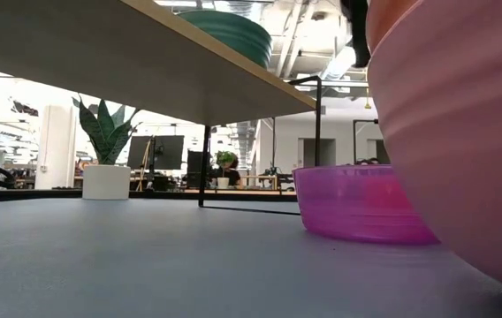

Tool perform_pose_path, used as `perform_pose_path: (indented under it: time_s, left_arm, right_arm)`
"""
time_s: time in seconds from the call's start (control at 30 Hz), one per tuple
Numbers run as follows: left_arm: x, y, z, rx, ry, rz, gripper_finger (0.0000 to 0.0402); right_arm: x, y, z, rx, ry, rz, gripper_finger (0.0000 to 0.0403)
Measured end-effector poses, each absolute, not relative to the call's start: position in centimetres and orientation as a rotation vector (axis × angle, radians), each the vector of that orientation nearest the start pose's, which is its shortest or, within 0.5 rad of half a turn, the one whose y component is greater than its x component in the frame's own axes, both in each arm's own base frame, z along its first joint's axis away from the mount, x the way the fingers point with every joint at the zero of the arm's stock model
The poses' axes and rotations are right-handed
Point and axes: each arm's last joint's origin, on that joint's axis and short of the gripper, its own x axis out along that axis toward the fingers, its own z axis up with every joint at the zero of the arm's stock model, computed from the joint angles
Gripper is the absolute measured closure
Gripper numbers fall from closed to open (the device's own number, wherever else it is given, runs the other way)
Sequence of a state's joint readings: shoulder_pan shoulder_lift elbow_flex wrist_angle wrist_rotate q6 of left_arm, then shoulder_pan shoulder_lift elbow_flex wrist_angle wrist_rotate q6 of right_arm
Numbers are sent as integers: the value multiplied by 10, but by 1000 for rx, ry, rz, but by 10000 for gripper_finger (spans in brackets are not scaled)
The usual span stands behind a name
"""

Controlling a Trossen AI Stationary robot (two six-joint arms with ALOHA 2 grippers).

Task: Place and stack bowls onto a shelf
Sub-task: Put the light violet bowl on the shelf

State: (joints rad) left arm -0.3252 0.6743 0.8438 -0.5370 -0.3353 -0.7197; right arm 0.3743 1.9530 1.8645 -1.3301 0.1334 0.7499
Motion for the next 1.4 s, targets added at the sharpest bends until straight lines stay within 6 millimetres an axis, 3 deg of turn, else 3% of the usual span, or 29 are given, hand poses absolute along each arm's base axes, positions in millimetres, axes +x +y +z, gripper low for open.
perform_pose_path:
  time_s: [0.2, 0.77, 1.03, 1.2, 1.4]
  left_arm:
    - [130, -34, 334, -588, 335, 136, 115]
    - [127, -33, 327, -562, 413, 146, 115]
    - [127, -33, 327, -546, 413, 142, 115]
    - [127, -33, 327, -545, 412, 143, 115]
    - [127, -33, 327, -545, 413, 143, 115]
  right_arm:
    - [372, 141, 274, 389, 1286, -188, 185]
    - [376, 158, 233, 606, 1170, -246, 185]
    - [369, 177, 232, 567, 1123, -256, 185]
    - [370, 176, 232, 533, 1091, -281, 185]
    - [379, 179, 202, 501, 1181, -256, 185]
